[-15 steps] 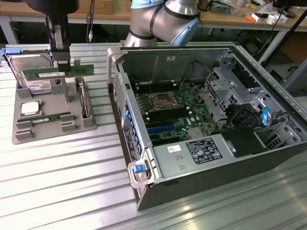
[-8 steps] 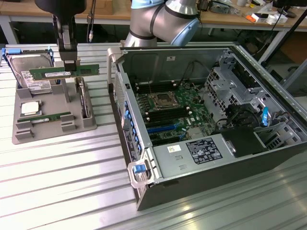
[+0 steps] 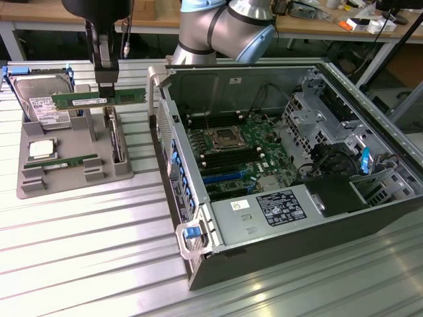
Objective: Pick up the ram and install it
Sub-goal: 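Pick up the ram and move it above insertion slot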
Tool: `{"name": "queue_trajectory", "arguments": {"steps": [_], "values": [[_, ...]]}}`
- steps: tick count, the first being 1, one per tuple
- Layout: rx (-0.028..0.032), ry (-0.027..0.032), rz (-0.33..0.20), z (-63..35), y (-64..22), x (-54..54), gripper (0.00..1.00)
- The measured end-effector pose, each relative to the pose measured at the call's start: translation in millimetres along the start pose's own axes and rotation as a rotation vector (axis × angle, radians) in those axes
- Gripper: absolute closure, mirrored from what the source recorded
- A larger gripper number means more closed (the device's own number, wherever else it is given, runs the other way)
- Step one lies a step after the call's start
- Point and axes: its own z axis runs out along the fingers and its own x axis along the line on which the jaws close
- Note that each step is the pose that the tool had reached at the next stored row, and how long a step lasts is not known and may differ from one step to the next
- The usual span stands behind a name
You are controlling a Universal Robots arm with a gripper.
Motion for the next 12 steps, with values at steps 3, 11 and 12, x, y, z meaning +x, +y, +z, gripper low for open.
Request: {"name": "queue_trajectory", "arguments": {"steps": [3,11,12], "values": [[0.0000,0.0000,0.000,-0.4,-8.1,0.3,0.88],[-0.0001,0.0000,0.000,-1.1,-24.1,0.8,0.88],[0.0000,0.0000,0.000,-1.2,-27.4,0.9,0.88]]}}
